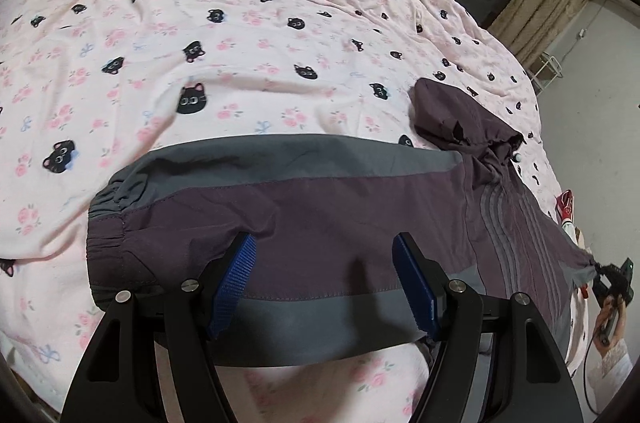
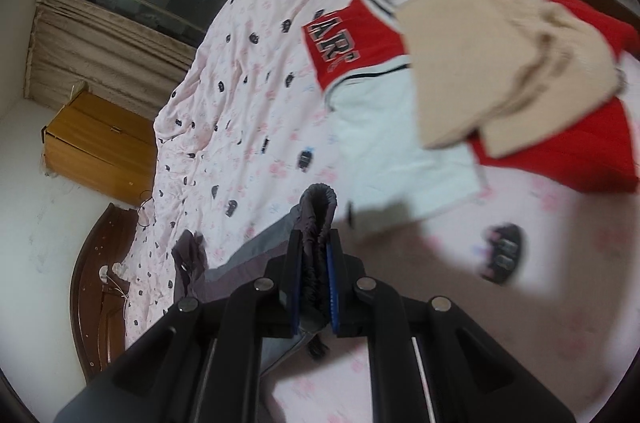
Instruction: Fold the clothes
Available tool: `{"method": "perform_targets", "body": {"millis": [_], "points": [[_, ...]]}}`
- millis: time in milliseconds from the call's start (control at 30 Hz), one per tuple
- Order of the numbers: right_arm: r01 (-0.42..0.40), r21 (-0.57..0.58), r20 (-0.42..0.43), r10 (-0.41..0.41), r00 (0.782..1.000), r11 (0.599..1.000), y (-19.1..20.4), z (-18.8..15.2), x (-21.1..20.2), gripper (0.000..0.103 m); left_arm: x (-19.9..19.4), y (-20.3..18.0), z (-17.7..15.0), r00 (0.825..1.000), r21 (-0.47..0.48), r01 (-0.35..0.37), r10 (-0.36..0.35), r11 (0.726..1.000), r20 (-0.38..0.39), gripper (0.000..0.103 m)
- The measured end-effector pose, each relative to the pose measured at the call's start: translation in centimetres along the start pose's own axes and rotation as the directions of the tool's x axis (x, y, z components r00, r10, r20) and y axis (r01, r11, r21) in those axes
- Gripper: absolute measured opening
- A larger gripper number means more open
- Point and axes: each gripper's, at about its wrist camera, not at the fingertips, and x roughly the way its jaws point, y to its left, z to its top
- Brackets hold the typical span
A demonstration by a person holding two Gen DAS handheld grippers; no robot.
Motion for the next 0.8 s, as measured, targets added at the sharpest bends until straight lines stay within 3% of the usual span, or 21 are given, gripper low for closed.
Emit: {"method": "perform_targets", "body": {"millis": [333,533,633,700,800], "points": [[0.114,-0.099,-0.069,-0.121,0.99,0.989,-2.1,-1.9,-1.3,0.012,-0.7,-2.3,0.0,0.999,0.078,-0.043,0.041,0.996,0.024,0.066],[0.214,-0.124,-0.068,-0.223,0.972,0.969,-2.7,-1.3,-1.8,0.042,-1.1,-1.6,0.3,0.999,0.061,-0.044,0.042,0.997,0.028,0.066],[0.254,-0.157,-0.037,-0.263,0.964,0.954,-2.3,-0.3,-2.8,0.044,-1.0,-1.7,0.4,0.999,0.059,-0.04,0.038,0.997,0.029,0.066],[0.24,-0.217,-0.04,-0.255,0.966,0.946,-0.1,0.2,-2.4,0.044,-0.9,-2.1,0.6,0.999,0.067,-0.032,0.03,0.997,0.035,0.066],[0.188,-0.324,-0.064,-0.22,0.973,0.927,4.6,0.9,-0.9,0.057,-0.7,-3.4,0.9,0.999,0.098,-0.005,0.001,0.995,0.042,0.066]]}}
